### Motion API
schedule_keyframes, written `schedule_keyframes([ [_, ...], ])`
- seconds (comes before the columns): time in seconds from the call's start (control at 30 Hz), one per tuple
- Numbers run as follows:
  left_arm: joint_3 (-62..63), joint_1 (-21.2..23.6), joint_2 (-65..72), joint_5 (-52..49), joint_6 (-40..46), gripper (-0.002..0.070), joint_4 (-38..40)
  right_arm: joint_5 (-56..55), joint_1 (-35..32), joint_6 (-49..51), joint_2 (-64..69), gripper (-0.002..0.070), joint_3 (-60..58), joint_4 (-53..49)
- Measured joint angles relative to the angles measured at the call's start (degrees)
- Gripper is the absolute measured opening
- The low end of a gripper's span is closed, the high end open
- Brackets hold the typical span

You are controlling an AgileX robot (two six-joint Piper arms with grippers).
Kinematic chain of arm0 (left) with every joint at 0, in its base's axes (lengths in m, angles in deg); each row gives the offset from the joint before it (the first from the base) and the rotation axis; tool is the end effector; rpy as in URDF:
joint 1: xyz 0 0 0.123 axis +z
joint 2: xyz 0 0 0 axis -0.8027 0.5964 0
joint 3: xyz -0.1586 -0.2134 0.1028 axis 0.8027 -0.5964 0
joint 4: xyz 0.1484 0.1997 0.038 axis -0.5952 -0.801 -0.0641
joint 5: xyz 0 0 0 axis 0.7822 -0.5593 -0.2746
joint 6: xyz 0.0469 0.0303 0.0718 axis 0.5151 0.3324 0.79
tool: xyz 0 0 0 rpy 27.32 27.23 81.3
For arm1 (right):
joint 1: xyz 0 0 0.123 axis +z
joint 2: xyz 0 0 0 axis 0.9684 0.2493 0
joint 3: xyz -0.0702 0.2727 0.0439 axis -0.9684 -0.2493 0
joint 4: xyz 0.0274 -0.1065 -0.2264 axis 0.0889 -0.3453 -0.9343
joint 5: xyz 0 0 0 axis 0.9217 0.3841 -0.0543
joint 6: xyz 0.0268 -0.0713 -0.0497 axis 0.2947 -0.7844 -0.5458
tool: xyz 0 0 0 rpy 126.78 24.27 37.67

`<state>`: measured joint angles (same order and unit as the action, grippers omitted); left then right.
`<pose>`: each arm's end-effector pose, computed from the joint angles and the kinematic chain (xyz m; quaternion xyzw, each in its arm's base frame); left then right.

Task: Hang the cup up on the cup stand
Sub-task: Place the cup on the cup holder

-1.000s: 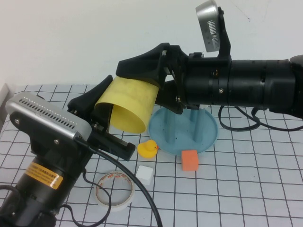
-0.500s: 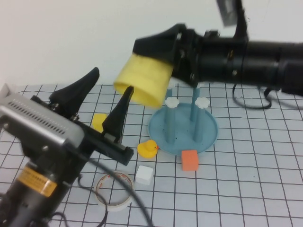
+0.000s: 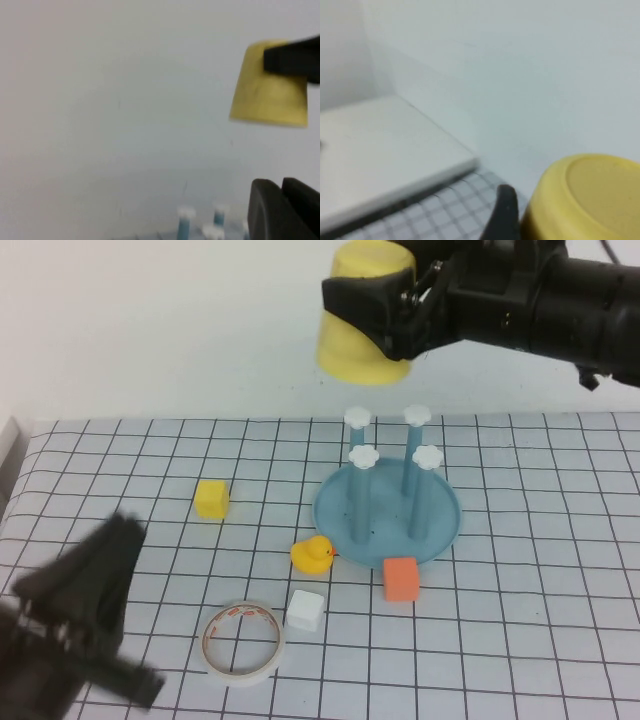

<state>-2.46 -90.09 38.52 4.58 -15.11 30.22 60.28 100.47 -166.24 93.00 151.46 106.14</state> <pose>0.1342 -0.0769 0.2618 0.0645 0.5879 -0.2505 0.7664 0.3396 0.1983 0.3666 -0.3145 0.6780 0.2709 0.6066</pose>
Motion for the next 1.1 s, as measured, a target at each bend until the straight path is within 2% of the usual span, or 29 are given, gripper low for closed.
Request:
schedule_keyframes([
  [0.17,-5.2,0.0,-4.38,-4.42,-0.47,0.0003,-0.39,-3.12,0.0,-9.82,2.4,0.0589,0.56,0.31],
  [0.33,-7.25,0.0,-4.7,-5.14,-0.55,0.0,-1.96,-4.3,0.0,-13.32,8.45,0.0588,3.68,0.45],
  [0.67,-7.5,0.0,-4.7,-5.39,-0.55,0.0,-3.42,-10.18,0.0,-13.64,20.89,0.0587,15.66,0.57],
  [1.1,-7.5,0.0,-4.7,-6.73,-0.55,0.0,-3.78,-12.78,-0.04,-8.3,29.34,0.0587,20.13,0.92],
])
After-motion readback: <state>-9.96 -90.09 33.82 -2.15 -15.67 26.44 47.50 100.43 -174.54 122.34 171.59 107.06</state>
